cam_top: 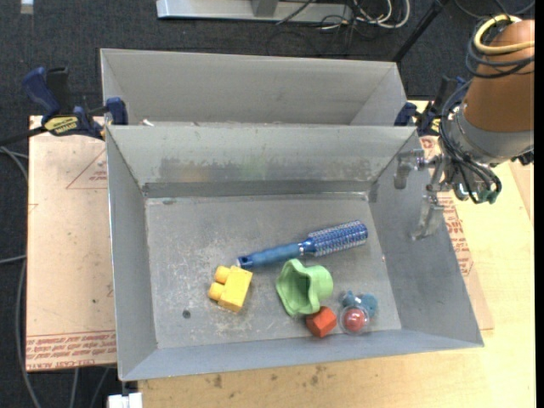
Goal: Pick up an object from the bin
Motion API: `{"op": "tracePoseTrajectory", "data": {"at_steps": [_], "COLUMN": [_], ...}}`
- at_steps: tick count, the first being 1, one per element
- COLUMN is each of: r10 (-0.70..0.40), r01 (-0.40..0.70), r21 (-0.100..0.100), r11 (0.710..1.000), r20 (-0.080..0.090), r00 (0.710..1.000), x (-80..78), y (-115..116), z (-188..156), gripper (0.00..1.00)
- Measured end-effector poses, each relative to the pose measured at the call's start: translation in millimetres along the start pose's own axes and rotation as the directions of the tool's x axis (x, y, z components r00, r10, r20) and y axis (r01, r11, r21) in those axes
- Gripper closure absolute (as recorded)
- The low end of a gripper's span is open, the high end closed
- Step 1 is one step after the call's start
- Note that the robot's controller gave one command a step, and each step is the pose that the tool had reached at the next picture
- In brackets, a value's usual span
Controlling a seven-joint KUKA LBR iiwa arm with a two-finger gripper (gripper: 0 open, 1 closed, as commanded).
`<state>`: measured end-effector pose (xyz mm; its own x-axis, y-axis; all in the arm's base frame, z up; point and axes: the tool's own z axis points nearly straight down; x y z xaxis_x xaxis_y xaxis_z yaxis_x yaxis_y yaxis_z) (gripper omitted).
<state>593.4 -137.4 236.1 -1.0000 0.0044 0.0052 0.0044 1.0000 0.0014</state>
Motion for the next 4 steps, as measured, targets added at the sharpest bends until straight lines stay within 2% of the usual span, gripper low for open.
{"op": "tracePoseTrajectory", "data": {"at_steps": [1, 2, 3, 4], "r10": [0.200, 0.181, 0.182, -0.501], "r01": [-0.200, -0.181, -0.182, 0.501], "r21": [-0.002, -0.001, 0.001, 0.005], "r11": [0.980, 0.983, 0.983, 0.865], "r20": [-0.001, 0.004, 0.006, 0.008], "r00": [0.980, 0.983, 0.983, 0.865], "x": [18.0, -25.8, -26.4, -32.9], "y": [59.2, 70.2, 69.2, 56.9], "z": [95.5, 170.8, 167.0, 165.6], "gripper": [0.00, 0.00, 1.00, 1.00]}}
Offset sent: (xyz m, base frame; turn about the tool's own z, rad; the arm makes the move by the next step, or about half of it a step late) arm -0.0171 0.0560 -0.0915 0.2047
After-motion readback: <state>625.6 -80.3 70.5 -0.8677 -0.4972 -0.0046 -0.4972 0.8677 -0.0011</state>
